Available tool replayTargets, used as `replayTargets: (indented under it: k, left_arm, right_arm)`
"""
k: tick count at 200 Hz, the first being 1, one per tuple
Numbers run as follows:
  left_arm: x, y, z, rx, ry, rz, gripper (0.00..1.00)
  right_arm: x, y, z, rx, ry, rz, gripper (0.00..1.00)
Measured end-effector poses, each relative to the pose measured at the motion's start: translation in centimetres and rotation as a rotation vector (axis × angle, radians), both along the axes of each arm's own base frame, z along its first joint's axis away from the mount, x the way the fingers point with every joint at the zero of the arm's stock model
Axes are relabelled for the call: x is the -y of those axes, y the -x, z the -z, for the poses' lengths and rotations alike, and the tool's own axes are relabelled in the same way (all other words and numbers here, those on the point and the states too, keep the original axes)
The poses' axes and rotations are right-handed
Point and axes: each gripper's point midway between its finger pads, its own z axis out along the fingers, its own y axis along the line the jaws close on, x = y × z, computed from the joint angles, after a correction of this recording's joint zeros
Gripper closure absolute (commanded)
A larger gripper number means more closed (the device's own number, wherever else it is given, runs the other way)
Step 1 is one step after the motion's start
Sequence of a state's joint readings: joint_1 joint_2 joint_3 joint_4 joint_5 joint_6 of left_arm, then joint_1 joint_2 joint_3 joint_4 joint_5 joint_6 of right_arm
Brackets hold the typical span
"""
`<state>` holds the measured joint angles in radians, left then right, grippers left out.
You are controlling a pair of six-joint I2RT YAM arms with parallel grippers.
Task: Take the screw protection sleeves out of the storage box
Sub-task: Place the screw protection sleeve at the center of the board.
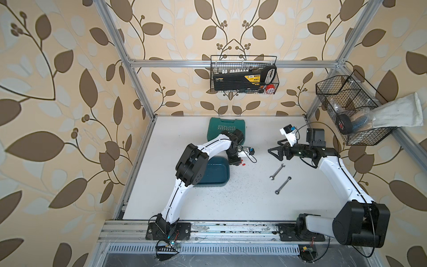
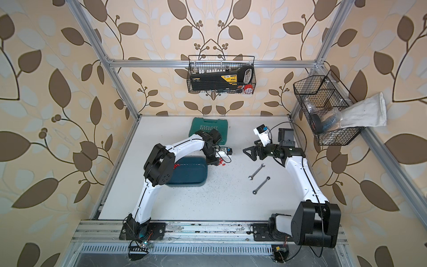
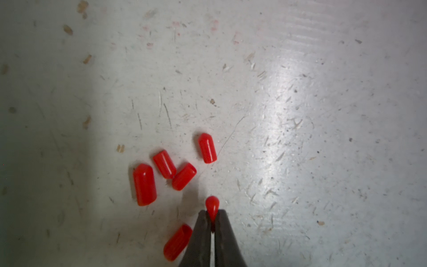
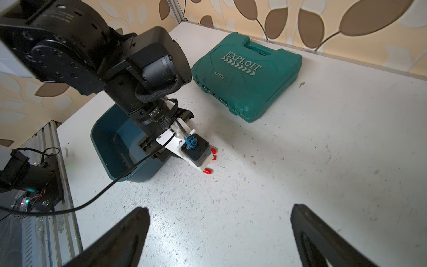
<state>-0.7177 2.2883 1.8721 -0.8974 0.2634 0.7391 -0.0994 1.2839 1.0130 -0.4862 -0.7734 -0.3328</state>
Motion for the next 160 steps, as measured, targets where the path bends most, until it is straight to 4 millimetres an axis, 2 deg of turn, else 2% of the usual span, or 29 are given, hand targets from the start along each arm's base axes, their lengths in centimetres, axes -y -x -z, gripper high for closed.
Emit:
replayTargets:
  k: [32,93,111,134,160]
  left_arm:
    - [0.0,0.2,0.7,-0.007,-0.012,0.009,0.80]
    - [0.0,0.1,0.3,-0.004,-0.008,0.000,0.68]
    - [0.0,0.2,-0.8,0.009,0.006,-0.003,0.65]
    - [-0.6,0.8,-3.6,0.032,0.033,-0.010,0.63]
    - [-2.7,1.8,-7.1,0.059,0.064,-0.033,0.61]
  right_arm:
    - [0.0,0.0,0.0,0.000,-0.002,-0.002,0.01]
    - [-0.1,0.1,0.0,0.001,-0.007,-0.005,0.01]
    - [-0.1,0.1,0.0,0.001,-0.007,-0.005,0.01]
    - [-0.2,0.1,-0.1,0.000,-0.013,-0.007,0.01]
    - [-0.3,0.1,-0.2,-0.006,-0.027,-0.009,0.01]
